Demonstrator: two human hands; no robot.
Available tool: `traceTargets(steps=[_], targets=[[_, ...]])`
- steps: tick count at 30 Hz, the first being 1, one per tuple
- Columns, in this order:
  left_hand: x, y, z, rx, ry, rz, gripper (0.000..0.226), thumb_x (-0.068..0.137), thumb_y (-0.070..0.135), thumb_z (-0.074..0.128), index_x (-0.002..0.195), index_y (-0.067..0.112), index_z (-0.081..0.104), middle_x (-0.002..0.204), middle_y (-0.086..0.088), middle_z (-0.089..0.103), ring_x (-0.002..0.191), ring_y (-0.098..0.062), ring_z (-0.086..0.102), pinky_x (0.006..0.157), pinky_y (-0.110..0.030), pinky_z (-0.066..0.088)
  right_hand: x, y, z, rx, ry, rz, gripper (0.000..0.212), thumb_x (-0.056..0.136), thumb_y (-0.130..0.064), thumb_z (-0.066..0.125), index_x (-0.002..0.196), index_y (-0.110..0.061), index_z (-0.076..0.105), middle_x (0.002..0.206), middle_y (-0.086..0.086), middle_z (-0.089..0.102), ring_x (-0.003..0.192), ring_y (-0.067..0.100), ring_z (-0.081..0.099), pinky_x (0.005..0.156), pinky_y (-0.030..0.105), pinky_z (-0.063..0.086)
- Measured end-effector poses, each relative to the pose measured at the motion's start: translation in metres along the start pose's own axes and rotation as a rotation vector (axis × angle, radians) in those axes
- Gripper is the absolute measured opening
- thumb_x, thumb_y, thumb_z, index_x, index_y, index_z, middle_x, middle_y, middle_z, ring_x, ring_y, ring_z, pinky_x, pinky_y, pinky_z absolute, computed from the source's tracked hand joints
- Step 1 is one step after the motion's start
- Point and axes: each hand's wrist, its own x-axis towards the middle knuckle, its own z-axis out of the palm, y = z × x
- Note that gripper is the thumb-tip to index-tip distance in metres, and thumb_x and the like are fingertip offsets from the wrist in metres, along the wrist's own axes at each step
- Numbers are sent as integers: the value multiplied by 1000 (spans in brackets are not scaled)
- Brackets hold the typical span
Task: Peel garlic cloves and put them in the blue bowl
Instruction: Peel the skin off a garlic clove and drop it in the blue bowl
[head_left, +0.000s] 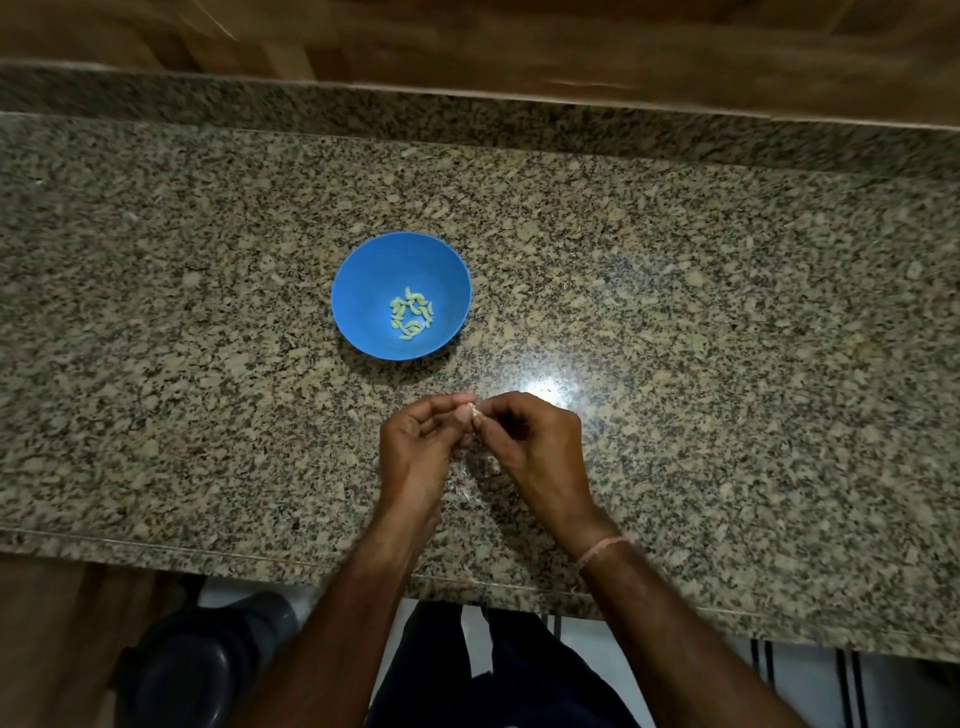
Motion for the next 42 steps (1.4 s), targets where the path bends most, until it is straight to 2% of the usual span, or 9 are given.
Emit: traceTargets(steps=[6,11,17,22,24,27,32,37,42], targets=[[2,1,-6,96,16,76,17,94,1,69,104,11,78,101,-5,80,100,-23,76,85,-35,61,5,-2,-2,282,-114,234,13,91,-15,80,102,-8,81,92,5,80,89,23,78,83,50,64],[-2,-7,-7,182,59,163,20,93,-1,70,101,15,80,101,3,80,102,-18,75,88,-39,61,11,-1,-4,285,-210,327,11,91,-11,79,99,-3,80,88,11,80,85,32,78,84,53,63],[-3,-10,-9,201,44,150,23,92,0,72,100,20,80,99,5,80,100,-14,76,86,-29,61,11,3,-1,-69,-240,127,7,94,-21,77,92,-15,80,78,-4,78,72,10,75,72,42,62],[0,-9,-13,253,23,145,22,91,1,73,98,21,81,98,4,81,97,-13,76,84,-26,61,11,4,-2,-112,-295,90,13,96,-24,73,85,-17,76,73,-3,74,67,12,71,66,43,60],[0,-9,-12,278,29,156,24,91,1,74,95,23,80,96,6,80,95,-11,76,83,-25,61,9,5,-1,-163,-278,51,15,97,-24,72,83,-18,74,70,-3,71,63,11,67,62,40,57],[0,-11,-6,296,52,158,22,91,2,74,97,22,81,93,7,80,92,-12,77,82,-33,63,5,4,3,-212,-202,-5,18,99,-27,68,85,-16,69,65,-9,65,57,3,58,55,23,46],[1,-17,0,220,83,81,21,93,3,72,97,21,81,95,1,81,94,-19,77,87,-46,63,-1,6,11,-169,-91,15,25,102,-35,66,85,-17,69,64,-9,63,56,3,55,52,19,39],[6,-22,1,212,89,11,20,93,2,72,97,20,81,92,-2,81,90,-21,78,87,-47,63,-5,10,18,-65,-39,100,19,100,-27,68,85,-15,73,71,-6,72,63,7,67,59,36,55],[6,-23,4,295,93,66,16,94,7,73,100,19,80,92,2,80,87,-14,77,76,-29,63,-7,12,17,-13,13,184,17,97,-27,69,83,-18,75,72,-7,74,66,7,71,61,38,60]])
